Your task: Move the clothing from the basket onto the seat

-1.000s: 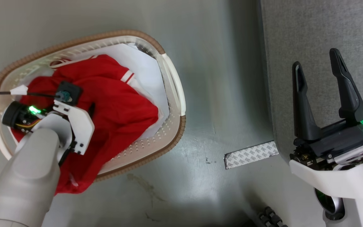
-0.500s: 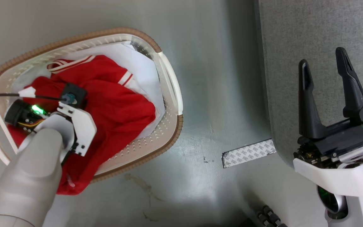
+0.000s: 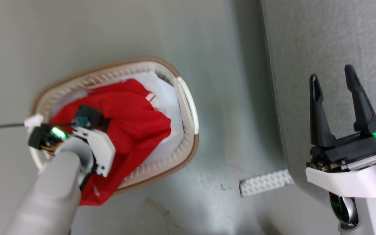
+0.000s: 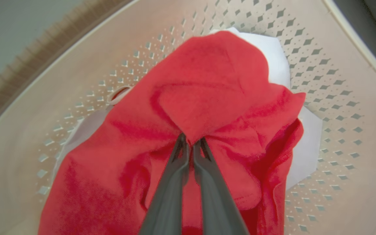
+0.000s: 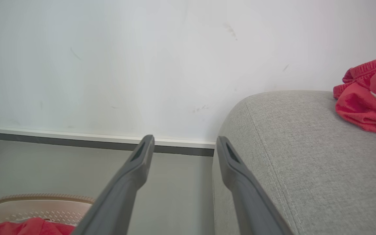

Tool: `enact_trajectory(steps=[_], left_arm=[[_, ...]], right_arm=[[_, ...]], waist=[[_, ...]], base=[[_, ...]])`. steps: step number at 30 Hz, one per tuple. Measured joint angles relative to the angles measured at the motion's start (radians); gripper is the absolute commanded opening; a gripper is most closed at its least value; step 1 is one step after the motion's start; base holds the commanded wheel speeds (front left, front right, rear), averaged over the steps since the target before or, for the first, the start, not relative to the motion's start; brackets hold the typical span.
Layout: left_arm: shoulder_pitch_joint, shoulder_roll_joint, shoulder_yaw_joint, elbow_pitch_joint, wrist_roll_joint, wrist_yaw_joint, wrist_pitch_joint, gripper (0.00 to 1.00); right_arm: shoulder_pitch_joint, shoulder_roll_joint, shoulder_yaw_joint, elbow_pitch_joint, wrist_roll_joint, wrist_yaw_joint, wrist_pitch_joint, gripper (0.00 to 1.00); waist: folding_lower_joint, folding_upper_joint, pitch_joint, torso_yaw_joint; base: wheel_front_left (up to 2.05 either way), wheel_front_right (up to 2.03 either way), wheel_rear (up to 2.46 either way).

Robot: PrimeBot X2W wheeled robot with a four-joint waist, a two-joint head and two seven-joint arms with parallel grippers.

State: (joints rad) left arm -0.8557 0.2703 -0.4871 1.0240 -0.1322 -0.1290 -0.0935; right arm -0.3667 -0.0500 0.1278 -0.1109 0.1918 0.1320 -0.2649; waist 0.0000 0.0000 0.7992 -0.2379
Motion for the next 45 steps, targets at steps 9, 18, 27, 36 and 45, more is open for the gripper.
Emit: enact_trajectory(steps=[9, 18, 27, 36, 45], left_arm=[[0.140, -0.017, -0.010, -0.103, -0.125, -0.002, -0.042, 0.00], [0.324, 0.028, 0.021, -0.329, -0.215, 0.016, -0.011, 0.00], [0.517, 0.078, 0.093, -0.659, -0.285, 0.129, 0.049, 0.00], [0.704, 0.119, 0.177, -0.913, -0.328, 0.256, 0.056, 0.00], [0.900, 0.120, 0.253, -1.009, -0.358, 0.362, 0.009, 0.00]], right_arm=[[0.067, 0.000, -0.040, 0.097, -0.014, 0.000, 0.000, 1.00], [0.138, 0.000, -0.079, 0.178, -0.007, 0.000, 0.000, 1.00], [0.192, 0.000, -0.107, 0.228, -0.020, 0.000, 0.000, 1.00], [0.256, 0.000, -0.140, 0.281, -0.051, 0.000, 0.000, 1.00], [0.339, 0.000, -0.140, 0.345, -0.097, 0.000, 0.000, 1.00]], waist=[[-0.0001, 0.0000, -0.178, 0.043], [-0.0002, 0.0001, -0.366, 0.074], [-0.0003, 0.0000, -0.517, 0.097], [-0.0002, 0.0002, -0.633, 0.114], [-0.0002, 0.0002, -0.755, 0.119]], base=[[0.00, 0.00, 0.00], [0.00, 0.00, 0.00], [0.00, 0.00, 0.00], [0.00, 0.00, 0.00], [0.00, 0.00, 0.00]])
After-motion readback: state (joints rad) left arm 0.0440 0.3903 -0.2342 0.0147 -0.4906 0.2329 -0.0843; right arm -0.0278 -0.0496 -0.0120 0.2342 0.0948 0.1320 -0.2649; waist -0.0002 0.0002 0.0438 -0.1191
